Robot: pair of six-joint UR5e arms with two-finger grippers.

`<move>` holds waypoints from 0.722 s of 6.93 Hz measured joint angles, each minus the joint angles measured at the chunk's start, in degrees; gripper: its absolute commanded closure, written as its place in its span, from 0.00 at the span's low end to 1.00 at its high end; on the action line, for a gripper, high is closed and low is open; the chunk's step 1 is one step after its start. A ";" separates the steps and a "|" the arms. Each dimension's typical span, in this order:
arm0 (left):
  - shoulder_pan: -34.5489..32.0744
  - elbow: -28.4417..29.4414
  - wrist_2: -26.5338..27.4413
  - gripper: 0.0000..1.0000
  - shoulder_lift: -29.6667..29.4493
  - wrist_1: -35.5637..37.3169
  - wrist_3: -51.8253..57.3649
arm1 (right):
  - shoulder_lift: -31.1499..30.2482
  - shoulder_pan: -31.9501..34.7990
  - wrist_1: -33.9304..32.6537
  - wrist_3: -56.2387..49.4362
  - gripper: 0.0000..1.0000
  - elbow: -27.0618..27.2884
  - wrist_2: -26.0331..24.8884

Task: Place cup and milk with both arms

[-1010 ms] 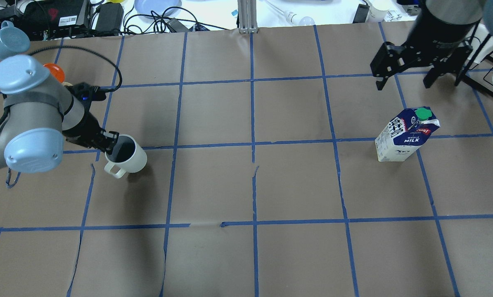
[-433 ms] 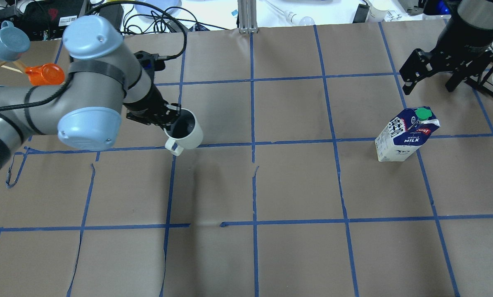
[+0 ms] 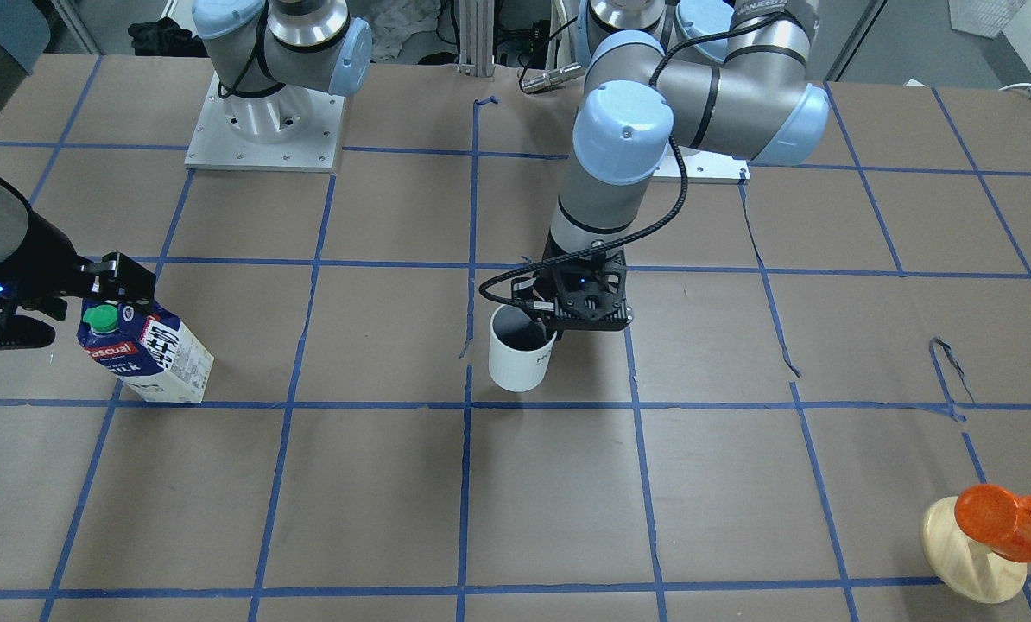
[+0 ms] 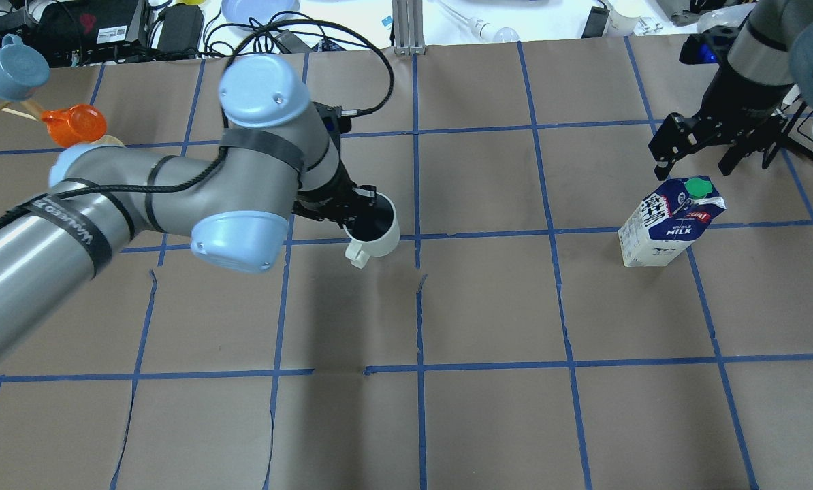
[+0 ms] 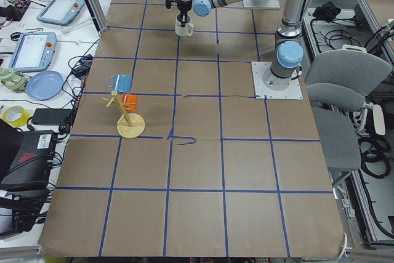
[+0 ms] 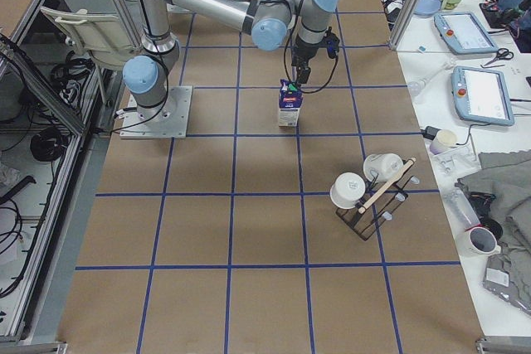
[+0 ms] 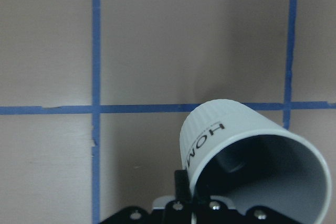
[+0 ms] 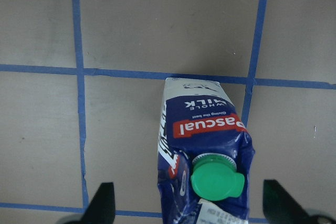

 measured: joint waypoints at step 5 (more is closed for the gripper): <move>-7.88 -1.65 4.15 1.00 -1.20 -1.04 -2.56 | 0.58 -1.89 -2.98 -1.93 0.70 5.02 -0.53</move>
